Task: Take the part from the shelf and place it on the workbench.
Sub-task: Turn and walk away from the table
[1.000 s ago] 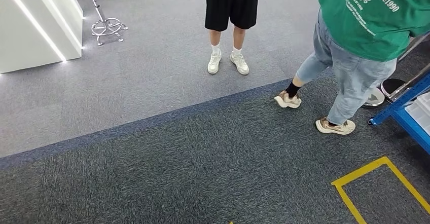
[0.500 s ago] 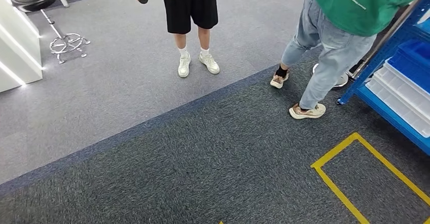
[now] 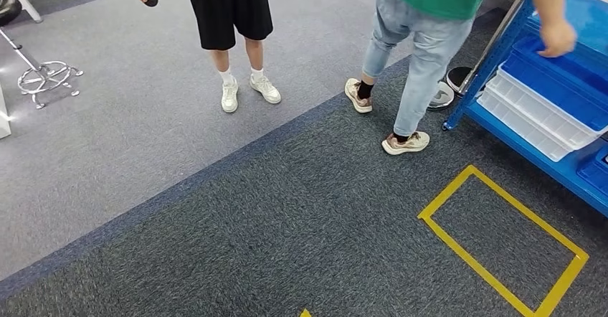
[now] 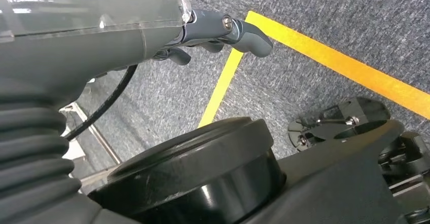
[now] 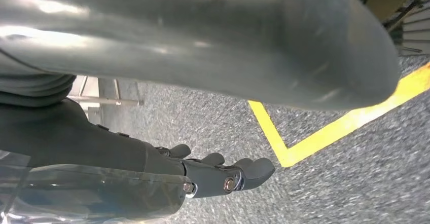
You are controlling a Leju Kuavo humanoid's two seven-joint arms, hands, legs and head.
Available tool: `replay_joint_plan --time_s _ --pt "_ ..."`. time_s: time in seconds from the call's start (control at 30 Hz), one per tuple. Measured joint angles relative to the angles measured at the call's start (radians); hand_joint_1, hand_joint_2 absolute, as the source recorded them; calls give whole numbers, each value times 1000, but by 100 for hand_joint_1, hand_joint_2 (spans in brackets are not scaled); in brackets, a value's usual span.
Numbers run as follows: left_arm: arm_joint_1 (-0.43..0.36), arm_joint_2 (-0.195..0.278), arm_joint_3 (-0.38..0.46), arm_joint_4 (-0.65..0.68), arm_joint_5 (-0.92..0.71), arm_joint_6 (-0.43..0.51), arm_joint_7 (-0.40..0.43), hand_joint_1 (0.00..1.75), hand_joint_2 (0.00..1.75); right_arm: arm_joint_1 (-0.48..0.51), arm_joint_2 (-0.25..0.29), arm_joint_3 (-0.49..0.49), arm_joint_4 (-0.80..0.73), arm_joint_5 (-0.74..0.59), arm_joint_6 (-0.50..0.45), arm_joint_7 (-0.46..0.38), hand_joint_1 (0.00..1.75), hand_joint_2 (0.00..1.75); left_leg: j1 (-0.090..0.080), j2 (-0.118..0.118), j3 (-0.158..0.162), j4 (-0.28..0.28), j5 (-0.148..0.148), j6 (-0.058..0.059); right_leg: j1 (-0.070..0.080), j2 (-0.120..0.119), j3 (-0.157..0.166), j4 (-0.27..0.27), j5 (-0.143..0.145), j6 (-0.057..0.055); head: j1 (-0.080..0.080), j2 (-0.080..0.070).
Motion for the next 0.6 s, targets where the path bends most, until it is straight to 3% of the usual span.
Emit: replay_joint_plan --time_s 0.07,0.13,0.2,0.27,0.33,0.37,0.4,0.43,0.5,0.53,0.6 --pt "-1 10 14 0 19 -1 6 0 175 1 -6 -1 0 1 0 6 0 0 -4 17 5 3 -9 -12 7 -14 20 -43 4 -14 -1 0" --pt "-3 21 30 0 38 0 13 0 175 5 -14 -5 0 2 -1 14 0 0 -3 28 12 4 -15 -24 7 9 20 -44 6 -27 -2 0" --pt "-4 34 46 -1 57 0 17 0 175 9 -21 -9 0 3 -3 22 0 0 2 -6 2 41 -45 -35 2 28 23 -49 9 -40 -4 0" --pt "-4 47 64 -1 76 -2 17 0 175 9 -29 -14 0 3 -4 26 0 0 5 -56 -48 156 -110 -41 2 46 23 -50 11 -49 -8 0" --pt "-9 57 82 -1 93 -5 15 0 175 11 -37 -16 0 3 -6 29 0 0 5 -70 -103 280 -159 -42 5 68 23 -50 11 -52 -8 0" --pt "-12 60 90 -1 99 -6 16 0 175 12 -41 -17 0 4 -7 30 0 0 5 -71 -111 301 -156 -41 6 80 24 -49 11 -52 -8 0" --pt "-14 62 97 0 104 -6 19 0 175 13 -44 -19 0 4 -8 30 0 0 5 -72 -104 286 -136 -39 7 93 25 -49 11 -52 -8 0" --pt "-14 64 103 0 108 -6 22 0 175 14 -46 -20 0 4 -9 29 0 0 5 -74 -80 233 -98 -35 7 107 26 -47 11 -52 -8 0" --pt "-11 71 114 0 114 -4 27 0 175 16 -48 -23 0 6 -10 24 0 0 6 -105 -26 102 -32 -26 9 132 24 -42 10 -48 -8 0" --pt "-11 75 119 0 117 -4 30 0 175 16 -49 -24 0 8 -10 21 0 0 6 -122 -7 53 -17 -22 8 143 19 -39 11 -43 -8 0" --pt "-7 79 129 0 119 -3 34 0 175 20 -52 -25 0 11 -11 17 0 0 4 -137 3 20 -19 -16 6 161 8 -37 15 -30 -8 0"
